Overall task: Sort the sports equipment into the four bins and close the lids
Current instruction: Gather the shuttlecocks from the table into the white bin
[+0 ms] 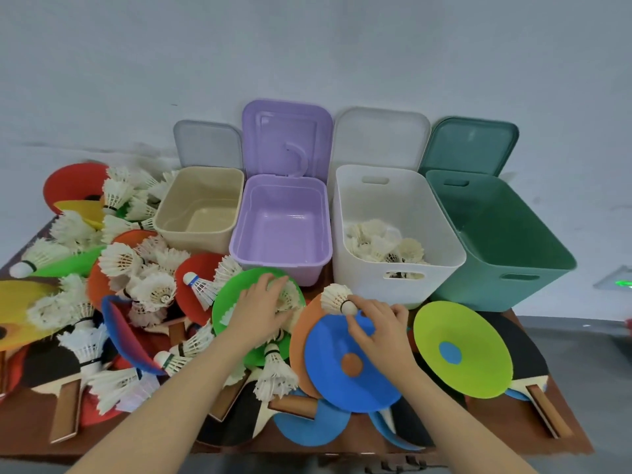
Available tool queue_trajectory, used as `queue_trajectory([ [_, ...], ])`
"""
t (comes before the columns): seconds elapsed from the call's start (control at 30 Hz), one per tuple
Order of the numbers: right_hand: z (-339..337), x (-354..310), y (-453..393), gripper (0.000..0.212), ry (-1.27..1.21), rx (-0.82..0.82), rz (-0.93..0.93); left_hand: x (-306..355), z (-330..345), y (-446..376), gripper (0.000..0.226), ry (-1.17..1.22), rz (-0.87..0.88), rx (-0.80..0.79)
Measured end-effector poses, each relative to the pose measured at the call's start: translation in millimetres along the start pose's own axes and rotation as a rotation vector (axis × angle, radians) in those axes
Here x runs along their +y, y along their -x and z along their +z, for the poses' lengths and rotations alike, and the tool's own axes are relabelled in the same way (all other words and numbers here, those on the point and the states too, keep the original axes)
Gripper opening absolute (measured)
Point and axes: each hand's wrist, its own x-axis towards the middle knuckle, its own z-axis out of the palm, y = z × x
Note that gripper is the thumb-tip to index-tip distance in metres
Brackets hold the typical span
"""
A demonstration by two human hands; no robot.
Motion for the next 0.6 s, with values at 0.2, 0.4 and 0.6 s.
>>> queue_trajectory([
  [0.2,-1.5,-9.1,-6.4,0.032,-0.008,-0.022,0.015,-6.1,-1.5,-4.2,0.058,0.146,0.015,0.063],
  [0.4,-11.4,-17.2,-12.4,0.033,-0.037,0.032,-0.012,-2.5,-13.4,4.6,0.047,0.358,0.161,0.378],
  [0.6,-32.8,-25.7,-42.4,0.029,-0.103,0.180,-0.032,25.0,-48.7,-20.0,0.043,0.411,0.279,0.547],
])
